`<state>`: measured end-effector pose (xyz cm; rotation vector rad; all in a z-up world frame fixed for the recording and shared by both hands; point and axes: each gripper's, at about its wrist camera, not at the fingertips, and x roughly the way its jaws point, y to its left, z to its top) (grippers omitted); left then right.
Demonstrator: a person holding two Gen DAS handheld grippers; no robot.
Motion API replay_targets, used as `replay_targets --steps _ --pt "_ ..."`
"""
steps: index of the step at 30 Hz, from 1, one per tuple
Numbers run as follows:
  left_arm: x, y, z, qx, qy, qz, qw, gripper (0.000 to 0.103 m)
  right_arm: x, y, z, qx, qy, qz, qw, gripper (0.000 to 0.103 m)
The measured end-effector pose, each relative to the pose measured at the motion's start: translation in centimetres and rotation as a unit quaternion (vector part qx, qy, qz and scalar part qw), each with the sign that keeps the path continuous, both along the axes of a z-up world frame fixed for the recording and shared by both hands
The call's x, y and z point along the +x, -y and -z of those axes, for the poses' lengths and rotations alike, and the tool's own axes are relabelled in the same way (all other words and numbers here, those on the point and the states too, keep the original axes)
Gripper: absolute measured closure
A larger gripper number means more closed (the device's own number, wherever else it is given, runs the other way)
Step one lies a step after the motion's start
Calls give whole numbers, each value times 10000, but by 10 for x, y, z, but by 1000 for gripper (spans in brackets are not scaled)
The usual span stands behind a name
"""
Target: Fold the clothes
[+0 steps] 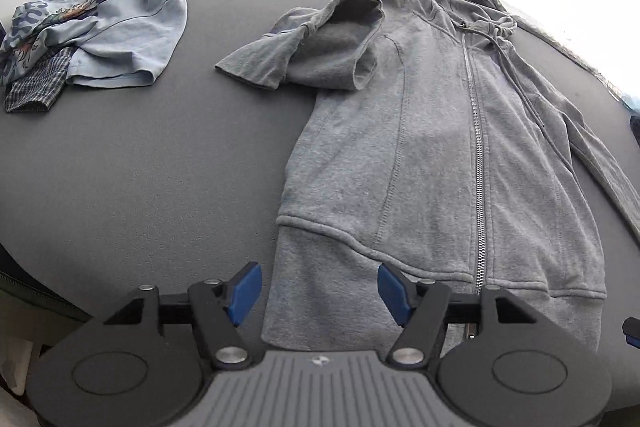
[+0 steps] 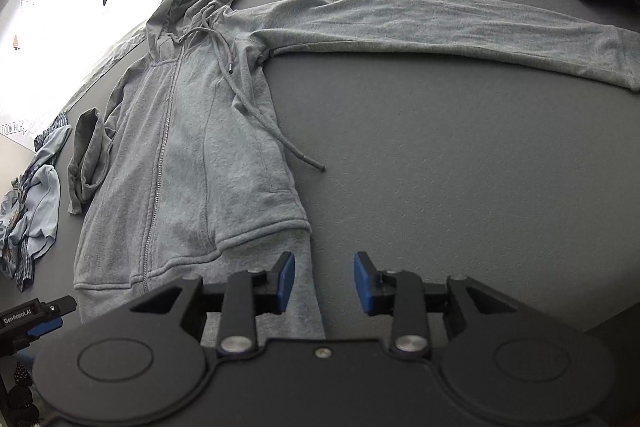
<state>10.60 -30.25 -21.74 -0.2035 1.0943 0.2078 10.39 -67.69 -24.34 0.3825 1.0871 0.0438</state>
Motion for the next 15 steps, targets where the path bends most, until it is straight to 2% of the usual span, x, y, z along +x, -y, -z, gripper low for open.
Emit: replay_targets --steps 2,7,9,13,15 --pt "10 16 4 56 -59 222 9997 37 3 6 1 -90 46 29 9999 68" --pt "30 53 14 186 -145 657 9976 24 4 30 0 -364 244 210 9988 65" --pt "38 67 22 216 -239 756 9966 23 4 44 -2 -478 337 356 9977 63" --pt "54 92 44 351 -574 931 9934 21 5 86 -3 -623 521 843 9931 60" --pt "59 100 51 507 -661 887 9926 15 7 115 0 -642 590 1200 9889 59"
